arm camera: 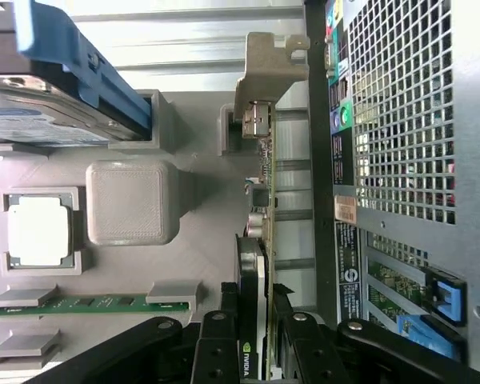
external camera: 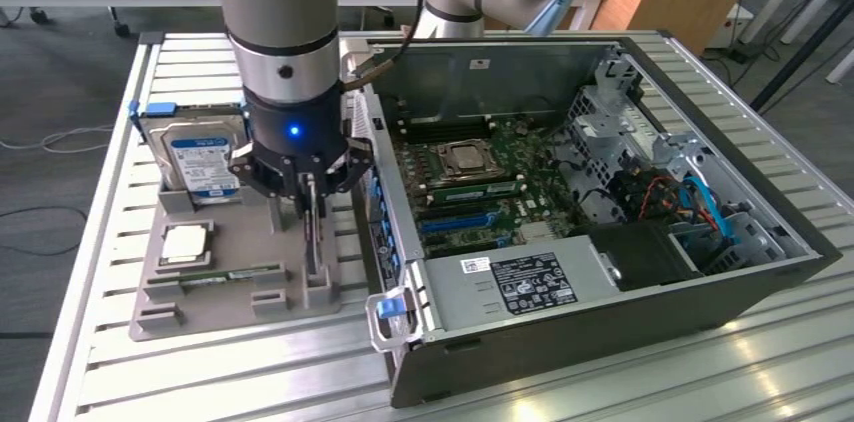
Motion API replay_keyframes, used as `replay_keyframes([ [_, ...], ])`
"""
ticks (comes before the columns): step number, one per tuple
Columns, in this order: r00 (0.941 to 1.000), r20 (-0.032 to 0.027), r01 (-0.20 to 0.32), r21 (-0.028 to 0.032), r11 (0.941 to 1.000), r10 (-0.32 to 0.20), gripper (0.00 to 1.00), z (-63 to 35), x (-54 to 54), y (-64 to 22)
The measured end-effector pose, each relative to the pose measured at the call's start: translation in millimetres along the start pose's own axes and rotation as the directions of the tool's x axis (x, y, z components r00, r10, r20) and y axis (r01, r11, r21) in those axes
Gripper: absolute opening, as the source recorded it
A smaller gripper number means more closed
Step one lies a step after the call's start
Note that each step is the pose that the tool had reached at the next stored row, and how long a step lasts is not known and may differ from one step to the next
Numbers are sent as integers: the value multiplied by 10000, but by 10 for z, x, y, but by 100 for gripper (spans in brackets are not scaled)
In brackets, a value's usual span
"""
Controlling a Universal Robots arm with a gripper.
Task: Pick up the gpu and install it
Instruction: 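Pick up the gpu and move the gpu toward the slot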
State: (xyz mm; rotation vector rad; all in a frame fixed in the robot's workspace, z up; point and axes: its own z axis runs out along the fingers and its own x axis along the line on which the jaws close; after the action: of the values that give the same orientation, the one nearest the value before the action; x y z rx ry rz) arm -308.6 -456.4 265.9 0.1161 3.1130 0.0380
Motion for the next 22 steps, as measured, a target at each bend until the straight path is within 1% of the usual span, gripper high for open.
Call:
replay_keyframes([
  [9, 10000, 0, 0, -1, 10000, 0, 27, -298, -8, 8],
  [22, 10000, -11, 0, 0, 10000, 0, 27, -886, -23, 23],
])
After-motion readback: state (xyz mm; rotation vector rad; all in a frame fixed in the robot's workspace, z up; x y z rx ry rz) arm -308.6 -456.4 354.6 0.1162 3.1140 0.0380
